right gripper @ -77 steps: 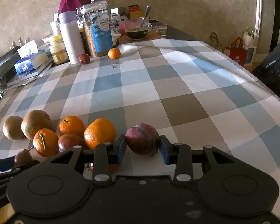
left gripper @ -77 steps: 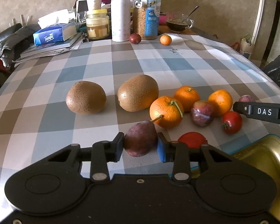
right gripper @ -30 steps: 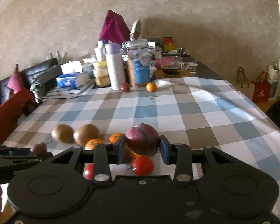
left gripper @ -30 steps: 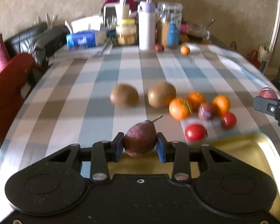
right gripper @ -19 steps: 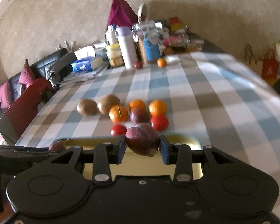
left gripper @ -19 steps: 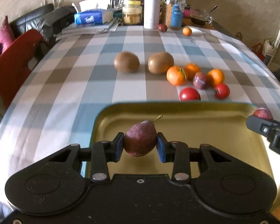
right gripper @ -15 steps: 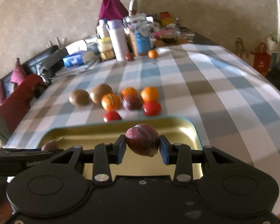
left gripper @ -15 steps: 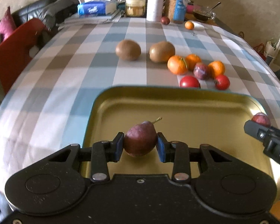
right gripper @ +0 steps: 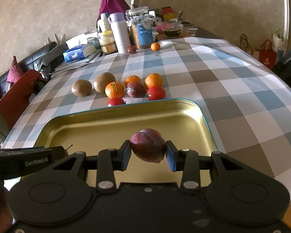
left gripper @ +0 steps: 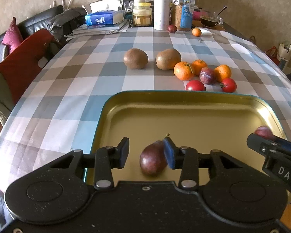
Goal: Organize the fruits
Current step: 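Carry both fruits over the gold tray and open both tools to drop them, then withdraw both open tools from the tray toward the fruit row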
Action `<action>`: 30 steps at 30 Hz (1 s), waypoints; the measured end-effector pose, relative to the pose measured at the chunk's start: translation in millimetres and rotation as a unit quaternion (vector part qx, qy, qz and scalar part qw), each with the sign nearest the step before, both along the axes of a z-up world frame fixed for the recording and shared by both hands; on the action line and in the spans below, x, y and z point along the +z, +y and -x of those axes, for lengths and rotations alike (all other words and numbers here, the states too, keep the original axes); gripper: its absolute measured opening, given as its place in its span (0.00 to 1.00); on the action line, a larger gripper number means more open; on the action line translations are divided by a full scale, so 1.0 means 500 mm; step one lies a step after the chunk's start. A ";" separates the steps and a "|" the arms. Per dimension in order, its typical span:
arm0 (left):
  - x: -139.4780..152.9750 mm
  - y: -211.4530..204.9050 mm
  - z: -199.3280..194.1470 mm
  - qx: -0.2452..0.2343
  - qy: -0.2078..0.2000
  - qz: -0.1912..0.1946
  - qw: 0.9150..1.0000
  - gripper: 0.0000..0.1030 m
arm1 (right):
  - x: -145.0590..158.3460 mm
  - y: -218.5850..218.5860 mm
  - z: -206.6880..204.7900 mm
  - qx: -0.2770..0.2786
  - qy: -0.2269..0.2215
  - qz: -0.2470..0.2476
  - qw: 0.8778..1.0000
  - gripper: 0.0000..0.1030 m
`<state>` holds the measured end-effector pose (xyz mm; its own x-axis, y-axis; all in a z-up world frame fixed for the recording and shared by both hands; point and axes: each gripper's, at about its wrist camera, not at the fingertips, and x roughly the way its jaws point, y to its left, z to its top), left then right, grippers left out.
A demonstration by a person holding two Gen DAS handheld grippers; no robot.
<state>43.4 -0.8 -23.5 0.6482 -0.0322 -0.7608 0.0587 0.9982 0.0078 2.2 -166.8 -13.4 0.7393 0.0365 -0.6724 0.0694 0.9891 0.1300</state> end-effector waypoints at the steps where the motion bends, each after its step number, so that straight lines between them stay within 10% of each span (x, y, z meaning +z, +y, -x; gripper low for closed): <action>1: -0.001 0.000 0.002 0.000 0.000 0.001 1.000 0.49 | 0.001 0.002 0.000 0.003 0.000 0.002 1.000 0.40; 30: 0.019 0.012 0.025 0.007 0.006 -0.002 1.000 0.62 | 0.010 0.005 0.023 0.013 0.007 -0.005 1.000 0.40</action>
<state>30.9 5.4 -14.1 0.6391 -0.0197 -0.7689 0.0454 0.9989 0.0121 -9.3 -164.3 -8.4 0.7289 0.0626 -0.6817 0.0459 0.9891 0.1399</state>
